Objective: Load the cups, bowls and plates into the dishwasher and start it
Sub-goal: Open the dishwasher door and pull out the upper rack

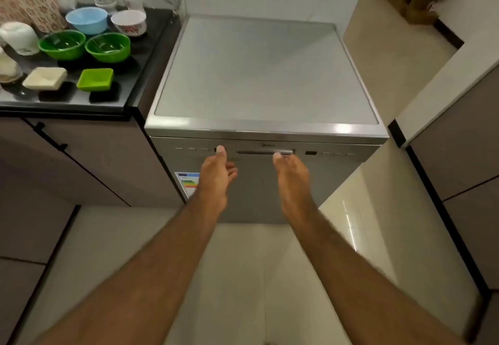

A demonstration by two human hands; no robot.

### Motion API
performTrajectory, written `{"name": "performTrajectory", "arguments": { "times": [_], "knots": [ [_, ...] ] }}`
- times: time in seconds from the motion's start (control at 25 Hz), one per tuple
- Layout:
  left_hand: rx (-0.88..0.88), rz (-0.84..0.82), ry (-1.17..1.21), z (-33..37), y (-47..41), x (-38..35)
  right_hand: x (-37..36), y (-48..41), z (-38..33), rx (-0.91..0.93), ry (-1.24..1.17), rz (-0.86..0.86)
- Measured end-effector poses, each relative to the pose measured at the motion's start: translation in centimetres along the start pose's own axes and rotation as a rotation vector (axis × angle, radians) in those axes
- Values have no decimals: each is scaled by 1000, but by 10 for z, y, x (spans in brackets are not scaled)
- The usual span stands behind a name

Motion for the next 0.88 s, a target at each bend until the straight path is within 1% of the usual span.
{"name": "performTrajectory", "arguments": {
  "times": [0.04,0.08,0.12,0.2,0.28,0.4,0.52,0.76,0.88],
  "knots": [
    [62,-17,181,-5,-4,-8,-2,-10,2,-47,-146,12],
    [133,-37,303,-14,-11,-17,-2,-23,8,-133,-291,-9],
    [162,-55,408,-16,-15,-24,-3,-34,11,-205,-409,-23],
    [186,-71,547,-22,-19,-36,-5,-49,15,-265,-551,-11],
    [197,-78,610,-24,-23,-48,-11,-57,18,-292,-652,-22],
    [204,-86,713,-22,-32,-61,-17,-66,15,-283,-801,-54],
    [187,-87,769,-24,-36,-66,-22,-67,11,-271,-839,-81],
    [172,-88,819,-28,-37,-72,-24,-80,21,-269,-799,-74],
    [166,-83,806,-32,-38,-73,-24,-80,23,-276,-786,-68]
  ]
}}
Point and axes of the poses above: each hand's wrist, its own y-axis away from the middle knuckle, its own x-axis out of the back of the hand, z = x × y, the point moved 4 cm from there along -y, towards the middle knuckle, and after that the axes turned 3 degrees about -x, right-handed, at the moved point
